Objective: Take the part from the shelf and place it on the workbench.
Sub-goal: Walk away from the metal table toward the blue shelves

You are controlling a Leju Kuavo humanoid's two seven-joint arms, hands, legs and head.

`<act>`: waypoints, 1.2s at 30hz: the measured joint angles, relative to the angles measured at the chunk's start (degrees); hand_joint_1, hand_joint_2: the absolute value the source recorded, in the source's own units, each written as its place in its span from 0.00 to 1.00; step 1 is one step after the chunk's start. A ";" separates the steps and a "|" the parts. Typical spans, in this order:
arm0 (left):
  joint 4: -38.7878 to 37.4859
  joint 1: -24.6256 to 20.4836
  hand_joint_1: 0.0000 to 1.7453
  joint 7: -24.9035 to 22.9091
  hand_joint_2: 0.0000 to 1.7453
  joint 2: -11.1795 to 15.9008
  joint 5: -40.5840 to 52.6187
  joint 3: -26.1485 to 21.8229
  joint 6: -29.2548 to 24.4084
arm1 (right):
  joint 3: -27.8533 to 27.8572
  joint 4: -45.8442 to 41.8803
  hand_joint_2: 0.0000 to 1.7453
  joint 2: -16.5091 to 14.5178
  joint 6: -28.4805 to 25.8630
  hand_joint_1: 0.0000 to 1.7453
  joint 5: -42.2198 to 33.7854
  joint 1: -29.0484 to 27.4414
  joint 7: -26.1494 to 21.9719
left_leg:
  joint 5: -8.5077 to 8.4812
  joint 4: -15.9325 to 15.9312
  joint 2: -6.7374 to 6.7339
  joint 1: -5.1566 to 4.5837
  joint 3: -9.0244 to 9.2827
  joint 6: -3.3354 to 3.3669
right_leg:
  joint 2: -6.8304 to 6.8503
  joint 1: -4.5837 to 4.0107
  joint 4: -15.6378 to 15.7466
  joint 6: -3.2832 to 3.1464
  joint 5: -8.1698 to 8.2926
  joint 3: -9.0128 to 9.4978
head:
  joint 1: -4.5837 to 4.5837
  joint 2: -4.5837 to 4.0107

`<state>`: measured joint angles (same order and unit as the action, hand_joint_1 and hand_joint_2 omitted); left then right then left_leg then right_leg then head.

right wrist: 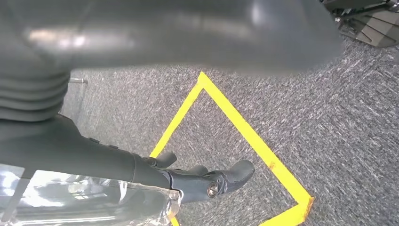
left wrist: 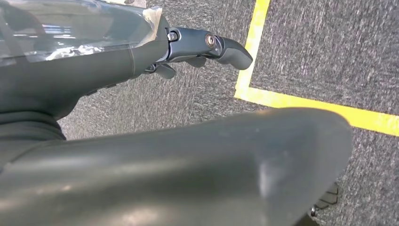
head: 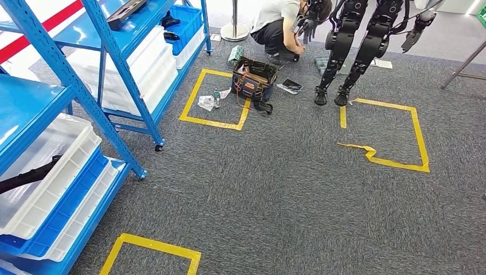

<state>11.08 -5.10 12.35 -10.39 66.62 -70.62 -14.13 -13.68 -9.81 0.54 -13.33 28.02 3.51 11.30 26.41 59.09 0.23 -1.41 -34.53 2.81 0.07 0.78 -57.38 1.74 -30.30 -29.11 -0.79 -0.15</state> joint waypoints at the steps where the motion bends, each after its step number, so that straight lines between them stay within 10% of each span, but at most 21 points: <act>1: 0.00 0.00 0.00 0.02 0.00 0.01 -0.01 0.00 -0.07 | 0.00 0.00 1.00 -0.01 -0.01 0.00 0.05 0.01 0.00 | 0.07 0.02 0.00 -0.12 0.02 0.16 | 0.00 0.11 0.04 0.20 -0.03 0.04 | 0.00 0.00; 5: 0.00 -0.02 0.00 0.03 0.00 -0.05 -0.10 -0.01 -0.23 | 0.00 -0.03 1.00 -0.04 0.00 0.00 0.35 0.16 -0.01 | -0.26 -1.14 0.32 0.11 1.03 1.10 | 0.13 0.04 -1.02 0.88 -0.80 0.25 | -0.01 0.00; 10: 0.00 -0.13 0.00 0.01 0.00 -0.18 -0.17 0.00 -0.47 | 0.00 -0.03 1.00 0.05 0.23 0.00 0.85 0.22 -0.03 | -0.48 -1.86 1.60 0.52 1.70 1.58 | 0.01 0.02 -15.97 0.33 -5.94 -7.99 | -0.34 0.00; 15: 0.00 -0.11 0.00 -0.05 0.00 -0.26 -0.15 0.00 -0.64 | 0.00 -0.02 1.00 0.11 0.59 0.00 1.00 0.19 -0.03 | 0.01 -1.14 4.45 0.74 1.86 0.26 | -1.87 0.59 -2.38 2.24 0.96 -2.51 | -0.47 0.00; 20: 0.00 0.05 0.00 -0.14 0.00 -0.23 -0.07 0.00 -0.83 | 0.00 -0.04 1.00 0.02 0.69 0.00 1.01 0.57 -0.10 | 0.75 -0.08 4.39 0.93 1.19 -1.24 | -0.71 0.50 -0.71 0.04 2.02 -1.37 | -0.23 0.00; 24: 0.00 0.02 0.00 -0.40 0.00 -0.28 -0.02 0.00 -1.08 | 0.00 -0.03 1.00 0.07 0.69 0.00 1.02 0.33 -0.15 | 7.06 12.36 0.34 1.26 -5.09 -2.23 | 1.55 0.21 -0.66 -1.04 1.83 -1.31 | 0.31 0.00; 26: 0.00 0.08 0.00 -0.72 0.00 -0.31 0.00 -0.01 -1.38 | 0.00 -0.02 1.00 0.08 0.69 0.00 1.03 0.25 -0.15 | 6.77 14.67 -0.01 1.43 -6.62 -2.30 | 2.89 0.02 -0.67 -1.28 1.64 -1.21 | 0.33 0.00; 31: 0.00 -0.17 0.00 -0.89 0.00 -0.31 0.00 -0.01 -1.66 | 0.00 -0.02 1.00 -0.03 0.69 0.00 1.14 0.33 -0.19 | 0.21 0.14 -4.38 0.60 0.67 -1.11 | 5.75 -0.58 -0.70 -0.68 0.70 -0.25 | 0.26 0.00; 34: 0.00 -0.17 0.00 -0.99 0.00 -0.31 -0.01 -0.01 -1.77 | 0.00 -0.07 1.00 -0.10 0.69 0.00 1.17 0.56 -0.20 | 0.11 -0.78 -2.70 0.34 0.89 -0.37 | 7.06 -0.66 -0.62 0.11 0.25 0.26 | 0.27 0.00; 36: 0.00 -0.16 0.00 -1.03 0.00 -0.32 -0.01 -0.02 -1.83 | 0.00 -0.10 1.00 -0.13 0.69 0.00 1.17 0.68 -0.20 | -0.43 -1.60 -1.33 0.74 1.43 0.31 | 4.70 -0.57 -3.17 0.26 -1.25 -0.70 | 0.18 0.00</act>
<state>11.08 -5.25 11.32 -10.70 66.61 -70.64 -15.96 -13.68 -9.92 0.40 -12.63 29.20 4.19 11.10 25.97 57.49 -1.10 -0.67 -33.10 3.12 4.76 0.21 -60.55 2.01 -31.55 -29.81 -0.61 -0.15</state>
